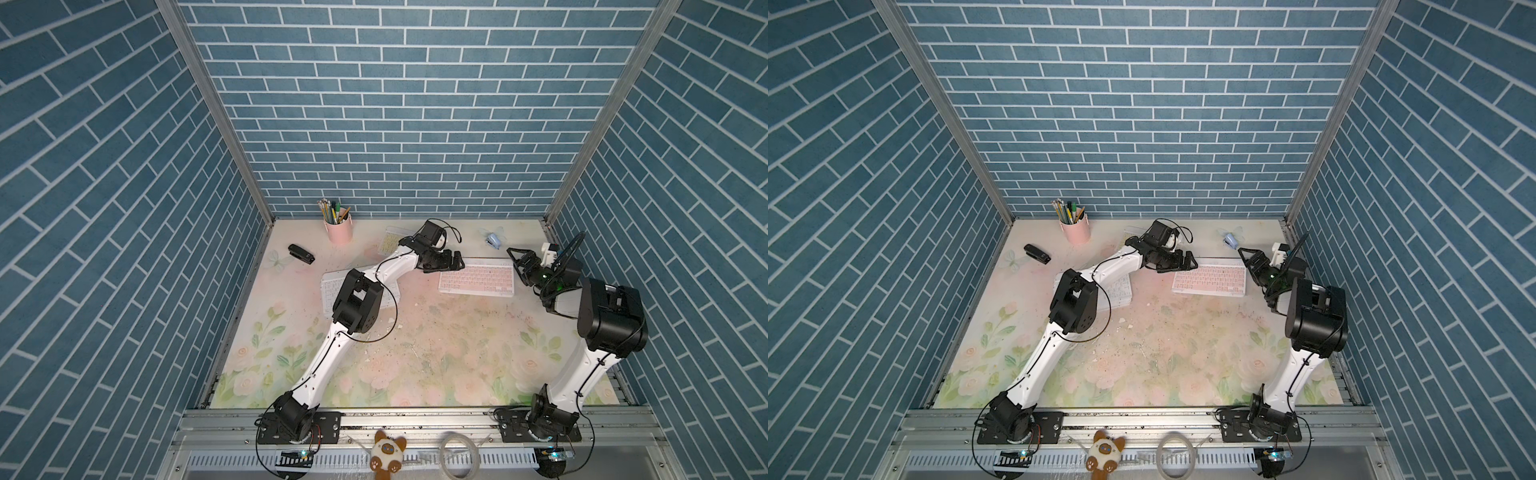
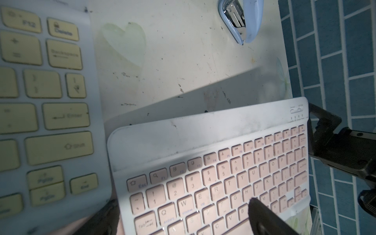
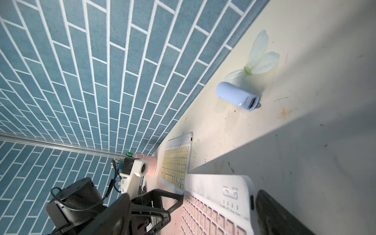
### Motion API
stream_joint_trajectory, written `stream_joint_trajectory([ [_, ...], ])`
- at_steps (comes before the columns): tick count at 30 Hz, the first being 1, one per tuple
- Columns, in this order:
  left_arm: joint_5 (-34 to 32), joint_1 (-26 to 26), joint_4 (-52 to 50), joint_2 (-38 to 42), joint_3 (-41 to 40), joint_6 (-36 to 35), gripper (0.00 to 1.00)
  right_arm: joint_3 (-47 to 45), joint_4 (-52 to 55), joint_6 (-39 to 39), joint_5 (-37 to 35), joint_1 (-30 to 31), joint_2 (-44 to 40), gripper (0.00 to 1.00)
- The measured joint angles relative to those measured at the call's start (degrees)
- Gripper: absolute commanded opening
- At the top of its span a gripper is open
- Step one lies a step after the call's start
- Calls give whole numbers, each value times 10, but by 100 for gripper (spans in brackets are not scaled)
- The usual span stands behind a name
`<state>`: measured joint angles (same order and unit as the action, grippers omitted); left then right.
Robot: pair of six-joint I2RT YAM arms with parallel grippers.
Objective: Stack the numeric keypads
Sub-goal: Pick up the numeric keypad from the center of the board.
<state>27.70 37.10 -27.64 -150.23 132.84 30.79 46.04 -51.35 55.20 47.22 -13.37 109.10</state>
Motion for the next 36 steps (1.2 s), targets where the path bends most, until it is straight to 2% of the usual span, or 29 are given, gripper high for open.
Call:
stream_joint_trajectory([
  [9,-4,-2,-1,0,0,0,99,-14,3,-1,-23,9,0,80],
  [13,-7,-5,-1,0,0,0,100,-14,4,-1,-30,17,-8,70],
  [21,-9,-7,0,0,0,0,100,-9,54,-29,-34,25,-45,60],
  [30,-18,-9,3,5,-8,1,100,-9,71,-35,-55,39,-53,61],
  [36,-26,-12,18,14,-28,7,100,-9,26,16,-92,62,-53,61],
])
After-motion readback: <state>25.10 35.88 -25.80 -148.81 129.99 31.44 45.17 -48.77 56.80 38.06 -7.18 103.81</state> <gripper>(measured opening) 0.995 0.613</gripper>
